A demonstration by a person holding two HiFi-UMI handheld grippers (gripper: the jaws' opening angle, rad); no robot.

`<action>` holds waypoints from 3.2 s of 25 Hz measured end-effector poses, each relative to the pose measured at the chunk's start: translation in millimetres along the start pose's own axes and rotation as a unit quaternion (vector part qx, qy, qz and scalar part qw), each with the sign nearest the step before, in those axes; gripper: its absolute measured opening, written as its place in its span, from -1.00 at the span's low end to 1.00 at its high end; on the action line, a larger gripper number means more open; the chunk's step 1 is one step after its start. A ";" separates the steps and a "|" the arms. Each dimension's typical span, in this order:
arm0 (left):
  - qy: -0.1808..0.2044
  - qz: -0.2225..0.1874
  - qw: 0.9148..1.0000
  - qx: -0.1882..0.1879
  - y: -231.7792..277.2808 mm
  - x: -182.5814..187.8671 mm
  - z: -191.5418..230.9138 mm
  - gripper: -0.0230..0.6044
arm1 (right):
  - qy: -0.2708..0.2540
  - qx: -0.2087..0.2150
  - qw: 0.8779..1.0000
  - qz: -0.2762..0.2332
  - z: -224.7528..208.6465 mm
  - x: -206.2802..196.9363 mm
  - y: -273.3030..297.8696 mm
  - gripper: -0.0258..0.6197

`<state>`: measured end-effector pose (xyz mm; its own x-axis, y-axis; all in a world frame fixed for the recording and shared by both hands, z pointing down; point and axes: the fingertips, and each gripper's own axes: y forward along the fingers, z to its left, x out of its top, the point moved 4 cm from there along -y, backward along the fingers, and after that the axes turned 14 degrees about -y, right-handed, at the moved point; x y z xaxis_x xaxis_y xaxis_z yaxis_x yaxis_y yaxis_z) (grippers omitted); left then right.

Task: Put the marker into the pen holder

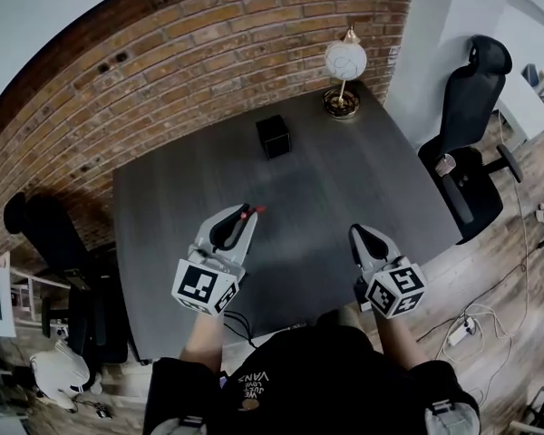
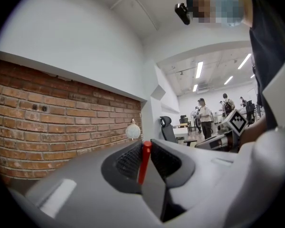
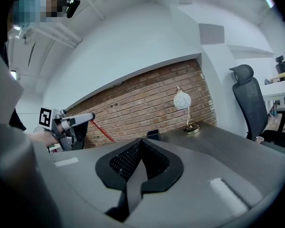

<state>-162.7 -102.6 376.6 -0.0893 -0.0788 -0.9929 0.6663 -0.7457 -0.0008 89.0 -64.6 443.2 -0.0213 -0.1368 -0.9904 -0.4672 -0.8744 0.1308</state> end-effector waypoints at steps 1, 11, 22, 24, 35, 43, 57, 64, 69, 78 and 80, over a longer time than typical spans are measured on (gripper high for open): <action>0.001 -0.001 1.000 0.001 3.9 2.0 4.0 -0.58 | 0.000 0.001 1.000 0.002 -0.2 -0.8 2.9 -0.92; -0.004 -0.016 0.999 0.048 53.4 9.4 45.1 -0.58 | 0.004 0.044 0.999 0.030 -21.3 -11.2 36.6 -0.92; 0.034 -0.008 0.996 0.085 118.1 15.7 70.8 -0.58 | 0.002 0.091 0.994 0.053 -65.2 -13.3 66.9 -0.92; 0.040 -0.003 0.995 0.088 129.3 15.1 75.4 -0.58 | 0.003 0.093 0.994 0.057 -73.2 -14.8 70.1 -0.92; 0.035 0.017 0.995 0.094 188.9 -6.7 106.4 -0.58 | 0.014 0.090 0.993 0.078 -106.1 -28.6 80.3 -0.92; 0.009 0.033 0.993 0.111 223.3 -29.6 138.6 -0.58 | 0.022 0.077 0.992 0.092 -128.4 -39.4 84.9 -0.92; -0.029 0.078 0.988 0.131 264.6 -89.6 174.5 -0.58 | 0.034 0.067 0.991 0.114 -151.8 -56.9 94.9 -0.92; -0.047 0.093 0.985 0.140 274.3 -114.4 185.9 -0.58 | 0.041 0.057 0.990 0.125 -161.1 -68.0 92.5 -0.92; -0.051 0.106 0.983 0.141 280.7 -127.8 188.0 -0.58 | 0.043 0.055 0.989 0.133 -165.3 -73.3 92.3 -0.92; -0.058 0.131 0.979 0.147 286.3 -149.8 193.8 -0.58 | 0.046 0.056 0.987 0.141 -167.7 -80.9 94.5 -0.92; -0.058 0.136 0.978 0.148 286.9 -154.0 194.9 -0.58 | 0.046 0.055 0.987 0.143 -167.9 -82.1 94.5 -0.92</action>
<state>-102.2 -433.4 552.5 -0.0339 -0.3629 -0.9312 0.4346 -0.8444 0.3133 195.0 -214.2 544.5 -0.0878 -0.4172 -0.9046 -0.5472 -0.7386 0.3938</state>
